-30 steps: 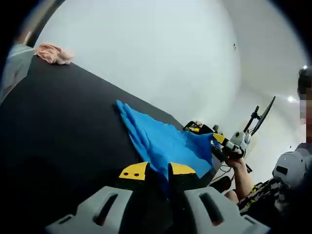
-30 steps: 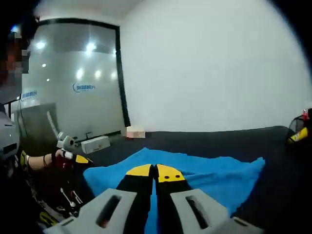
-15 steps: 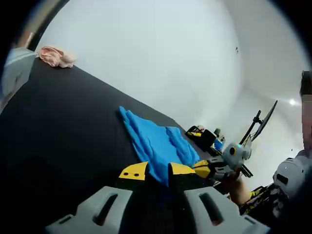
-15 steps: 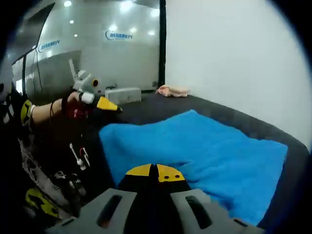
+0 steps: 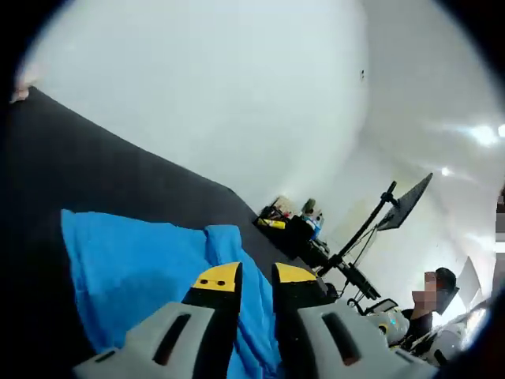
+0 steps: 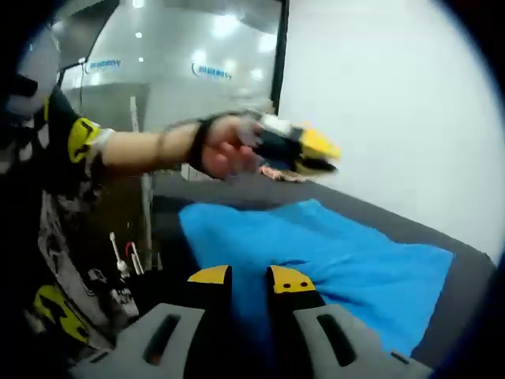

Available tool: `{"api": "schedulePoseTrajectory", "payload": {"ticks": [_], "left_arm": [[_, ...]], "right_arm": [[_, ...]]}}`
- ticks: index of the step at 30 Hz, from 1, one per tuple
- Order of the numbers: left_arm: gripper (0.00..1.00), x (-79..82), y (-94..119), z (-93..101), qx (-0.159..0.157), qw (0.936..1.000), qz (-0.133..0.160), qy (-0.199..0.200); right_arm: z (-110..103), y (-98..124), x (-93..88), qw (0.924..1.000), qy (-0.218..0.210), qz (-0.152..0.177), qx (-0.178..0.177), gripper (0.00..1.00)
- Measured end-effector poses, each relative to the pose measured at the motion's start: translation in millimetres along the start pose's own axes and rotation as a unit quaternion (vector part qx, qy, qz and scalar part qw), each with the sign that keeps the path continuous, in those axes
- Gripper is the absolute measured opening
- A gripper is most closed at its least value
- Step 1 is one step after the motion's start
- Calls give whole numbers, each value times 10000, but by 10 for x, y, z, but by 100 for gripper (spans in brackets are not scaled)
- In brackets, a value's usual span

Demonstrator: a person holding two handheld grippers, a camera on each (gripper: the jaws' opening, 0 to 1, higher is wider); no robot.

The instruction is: Spread out the cloth and fold it

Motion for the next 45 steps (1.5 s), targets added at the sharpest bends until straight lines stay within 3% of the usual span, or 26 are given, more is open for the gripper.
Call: {"api": "schedulePoseTrajectory", "payload": {"ticks": [3, 5, 7, 9, 11, 16, 20, 24, 25, 28, 29, 30, 31, 32, 33, 35, 38, 40, 42, 45], "left_arm": [[16, -49, -377, -100, -9, 9986, -361, 393], [16, -44, -660, -284, 282, 9965, -440, 652], [15, -81, -904, -454, 548, 9946, -581, 668], [14, -177, -1106, -603, 749, 9899, -801, 896], [14, -258, -1265, -693, 875, 9849, -884, 1207], [13, -403, -1497, -727, 769, 9842, -1072, 1180], [13, -349, -1623, -750, 642, 9837, -1047, 1315], [13, -331, -1667, -749, 675, 9822, -1009, 1431], [13, -328, -1644, -747, 745, 9831, -1085, 1273], [13, -272, -1480, -798, 1013, 9861, -1297, 215], [13, -303, -1416, -766, 976, 9843, -1457, 178], [13, -348, -1373, -751, 963, 9816, -1624, 298], [13, -445, -1318, -744, 983, 9745, -1953, 501], [13, -481, -1313, -724, 904, 9731, -2031, 602], [14, -443, -1362, -703, 791, 9764, -1854, 776], [15, -426, -1443, -701, 699, 9768, -1691, 1115], [16, -426, -1645, -615, 356, 9712, -1357, 1925], [12, -460, -1749, -592, 338, 9722, -1370, 1867], [8, -506, -1799, -563, 297, 9786, -1506, 1372], [5, -497, -1797, -508, 368, 9795, -1518, 1272]], "right_arm": [[250, 305, 97, 9983, 166, 107, -546, 16], [409, 470, 94, 9960, 155, 150, -867, 16], [471, 557, 56, 9951, 55, 157, -975, 16], [542, 625, -42, 9927, 83, -28, -1200, 16], [534, 638, -122, 9917, 229, -184, -1253, 16], [505, 679, -275, 9911, 319, -368, -1243, 16], [557, 721, -213, 9910, 124, -205, -1317, 16], [569, 670, -142, 9895, 339, -240, -1388, 16], [549, 633, -137, 9893, 432, -288, -1362, 16], [439, 520, -139, 9909, 637, -368, -1128, 16], [385, 460, -160, 9907, 814, -416, -1007, 16], [367, 431, -182, 9905, 866, -446, -976, 16], [348, 381, -215, 9906, 880, -486, -931, 16], [351, 350, -237, 9915, 866, -485, -845, 16], [340, 325, -242, 9924, 822, -472, -784, 16], [328, 308, -213, 9938, 750, -385, -722, 16], [356, 343, -153, 9942, 723, -285, -748, 16], [406, 377, -115, 9935, 721, -230, -845, 16], [459, 375, -118, 9921, 761, -235, -967, 16], [497, 276, -172, 9897, 863, -334, -1088, 16]]}}
Point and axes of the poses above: the point that each gripper's makers call its tool centre point, and the gripper's own axes: y roughly backward along the fingers, z roughly to its right, x roughly out of its top, the point moved 1 cm from there along y, roughly backward along the fingers
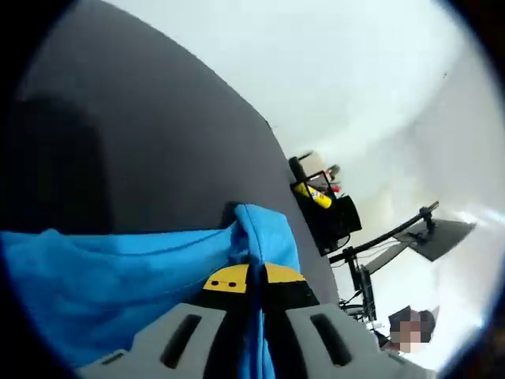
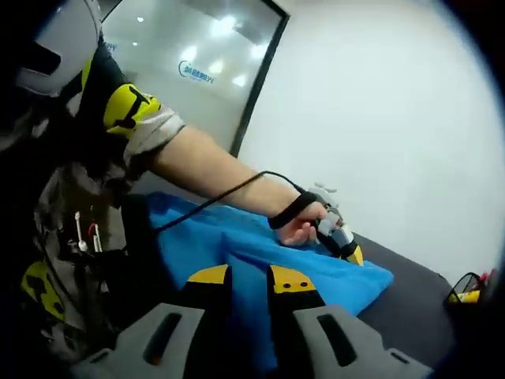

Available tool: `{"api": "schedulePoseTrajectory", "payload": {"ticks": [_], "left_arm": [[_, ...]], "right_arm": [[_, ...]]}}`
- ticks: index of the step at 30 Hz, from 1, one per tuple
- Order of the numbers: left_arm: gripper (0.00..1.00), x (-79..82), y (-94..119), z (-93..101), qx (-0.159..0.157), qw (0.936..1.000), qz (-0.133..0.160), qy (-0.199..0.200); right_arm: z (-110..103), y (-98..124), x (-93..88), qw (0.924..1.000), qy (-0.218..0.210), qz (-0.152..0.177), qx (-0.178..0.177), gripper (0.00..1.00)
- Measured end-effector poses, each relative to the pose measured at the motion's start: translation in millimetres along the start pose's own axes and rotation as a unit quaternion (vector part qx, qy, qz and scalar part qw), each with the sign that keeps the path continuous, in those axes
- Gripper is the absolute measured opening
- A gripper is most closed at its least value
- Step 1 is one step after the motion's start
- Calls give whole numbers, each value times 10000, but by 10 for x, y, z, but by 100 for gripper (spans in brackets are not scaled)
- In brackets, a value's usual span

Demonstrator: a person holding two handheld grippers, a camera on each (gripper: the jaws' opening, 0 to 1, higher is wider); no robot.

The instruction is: Spread out the cloth and fold it

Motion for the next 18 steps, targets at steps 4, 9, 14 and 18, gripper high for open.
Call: {"api": "schedulePoseTrajectory", "payload": {"ticks": [4, 9, 14, 18], "left_arm": [[4, 44, 120, 33, 164, 9992, 152, -340], [4, 18, 118, 71, 202, 9991, 188, -312], [4, 219, 161, 111, 240, 9946, 343, -955], [4, 412, 323, 230, 360, 9839, 549, -1662]], "right_arm": [[-121, -284, -27, 9959, 832, -348, 7, 18], [-269, -660, -125, 9669, 2393, -867, -175, 13], [-231, -624, -166, 9661, 2321, -1082, -328, 1], [-174, -535, 52, 9790, 1877, -671, -437, 1]]}}
Point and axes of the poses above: the point that each gripper's makers call its tool centre point, and the gripper's own axes: y roughly backward along the fingers, z roughly to its right, x roughly out of its top, the point moved 1 cm from there along y, roughly backward along the fingers
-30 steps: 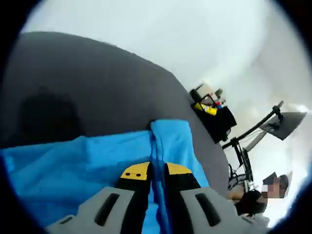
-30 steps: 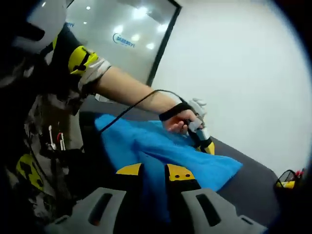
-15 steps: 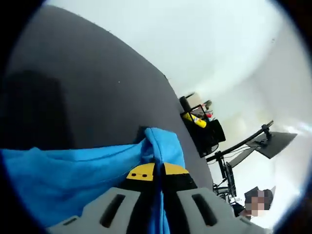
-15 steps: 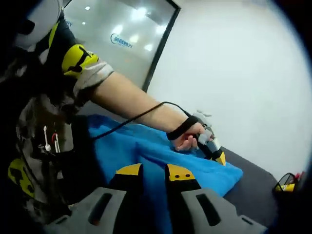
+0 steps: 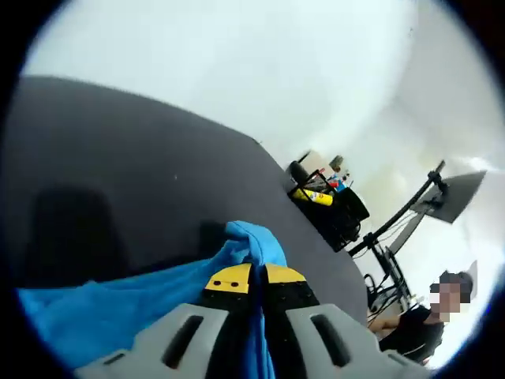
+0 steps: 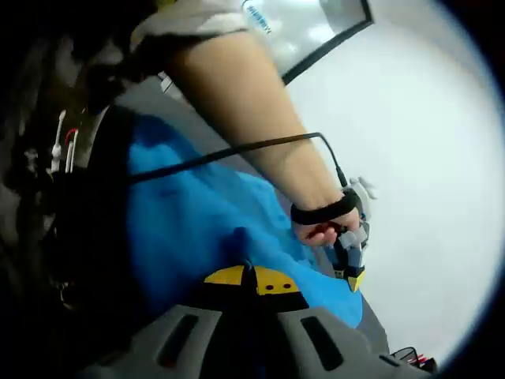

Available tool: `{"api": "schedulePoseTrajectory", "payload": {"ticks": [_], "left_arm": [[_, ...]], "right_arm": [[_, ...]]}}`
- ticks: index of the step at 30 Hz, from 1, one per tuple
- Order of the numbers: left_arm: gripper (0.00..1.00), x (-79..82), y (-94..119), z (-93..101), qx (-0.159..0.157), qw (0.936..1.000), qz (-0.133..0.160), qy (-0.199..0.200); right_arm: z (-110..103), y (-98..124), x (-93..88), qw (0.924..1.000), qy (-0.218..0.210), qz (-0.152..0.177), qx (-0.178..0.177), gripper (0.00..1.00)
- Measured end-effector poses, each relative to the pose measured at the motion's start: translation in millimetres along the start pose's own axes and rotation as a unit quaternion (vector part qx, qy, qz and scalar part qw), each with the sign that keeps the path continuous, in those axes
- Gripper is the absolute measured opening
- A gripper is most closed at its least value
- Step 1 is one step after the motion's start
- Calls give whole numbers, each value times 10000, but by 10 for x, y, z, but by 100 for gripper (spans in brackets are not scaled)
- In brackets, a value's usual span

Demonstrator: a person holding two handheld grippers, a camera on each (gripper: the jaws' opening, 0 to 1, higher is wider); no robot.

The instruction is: Spread out the cloth and fold it

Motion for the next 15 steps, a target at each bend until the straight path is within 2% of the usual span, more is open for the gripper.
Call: {"api": "schedulePoseTrajectory", "payload": {"ticks": [2, 4, 7, 11, 13, 15], "left_arm": [[4, 78, 92, 64, 42, 9998, 158, -153], [4, 223, 187, 119, 14, 9990, 344, -274], [4, 363, 329, 144, 47, 9981, 437, -437], [4, 490, 576, 82, 130, 9977, 575, -333], [4, 475, 667, 15, 221, 9971, 628, -366], [5, 372, 693, -95, 283, 9977, 550, -273]], "right_arm": [[80, 42, 114, 9995, -235, 219, -53, 1], [168, 90, 234, 9984, -340, 424, -140, 1], [287, 184, 455, 9942, -665, 820, -198, 1], [415, 280, 664, 9922, -615, 1063, -197, 1], [437, 333, 726, 9907, -689, 1166, -148, 1], [456, 406, 704, 9902, -698, 1190, -216, 1]]}}
Point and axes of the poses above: the point that each gripper's makers call its tool centre point, and the gripper's own axes: y roughly backward along the fingers, z roughly to its right, x roughly out of its top, the point moved 1 cm from there along y, roughly backward along the fingers
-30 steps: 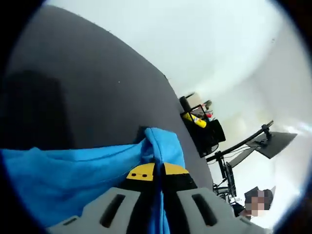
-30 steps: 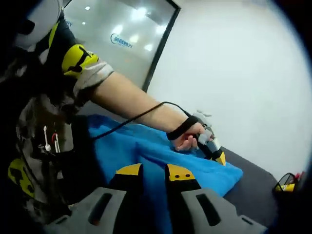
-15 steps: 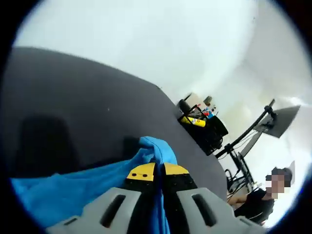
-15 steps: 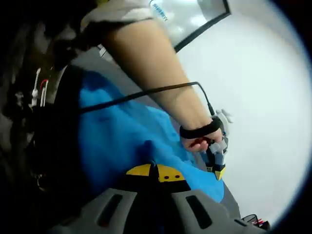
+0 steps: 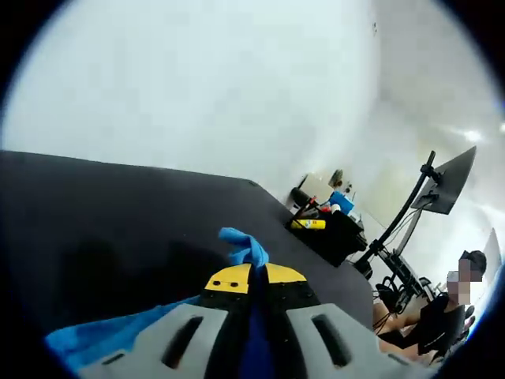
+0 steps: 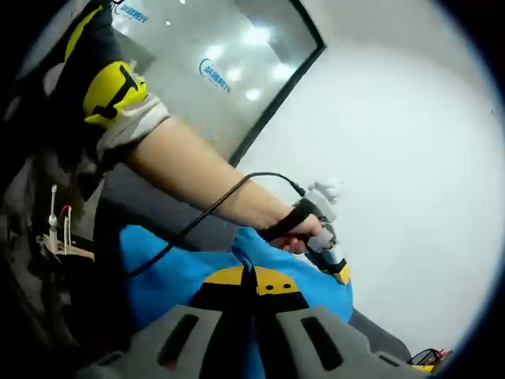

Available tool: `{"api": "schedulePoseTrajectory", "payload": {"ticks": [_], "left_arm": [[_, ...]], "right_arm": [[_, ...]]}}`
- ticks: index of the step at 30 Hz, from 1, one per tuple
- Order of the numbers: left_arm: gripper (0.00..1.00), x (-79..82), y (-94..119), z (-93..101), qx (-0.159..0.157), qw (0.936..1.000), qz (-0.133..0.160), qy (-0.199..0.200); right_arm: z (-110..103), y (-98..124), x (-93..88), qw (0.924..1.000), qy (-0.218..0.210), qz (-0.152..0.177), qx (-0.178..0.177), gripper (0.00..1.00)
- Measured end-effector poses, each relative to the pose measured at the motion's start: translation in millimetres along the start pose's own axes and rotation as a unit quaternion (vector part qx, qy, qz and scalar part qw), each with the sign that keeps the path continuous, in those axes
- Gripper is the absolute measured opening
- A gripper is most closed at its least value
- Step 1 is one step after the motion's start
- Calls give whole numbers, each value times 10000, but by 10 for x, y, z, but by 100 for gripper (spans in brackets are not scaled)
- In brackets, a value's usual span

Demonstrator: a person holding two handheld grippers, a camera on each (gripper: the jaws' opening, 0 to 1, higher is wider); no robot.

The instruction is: Spread out the cloth and fold it

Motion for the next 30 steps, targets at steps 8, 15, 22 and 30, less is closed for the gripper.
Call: {"api": "schedulePoseTrajectory", "payload": {"ticks": [8, 15, 22, 30], "left_arm": [[7, -846, 346, -679, 627, 9911, -940, 697], [4, -1137, 896, -601, 390, 9706, -1319, 1975], [7, -1521, 1019, 52, -776, 9276, -1953, 3090], [31, -1257, 854, -134, -816, 8910, -499, 4438]], "right_arm": [[-68, -25, -221, 9947, -1015, 45, 156, 1], [-21, -147, -187, 9921, -1241, 167, 55, 1], [-122, -22, 54, 9921, -1222, 262, -98, 1], [64, 32, -219, 9928, -1159, 297, -34, 1]]}}
Point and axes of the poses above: the point that each gripper's makers call its tool centre point, and the gripper's own axes: y roughly backward along the fingers, z roughly to its right, x roughly out of its top, the point moved 1 cm from there along y, roughly backward along the fingers
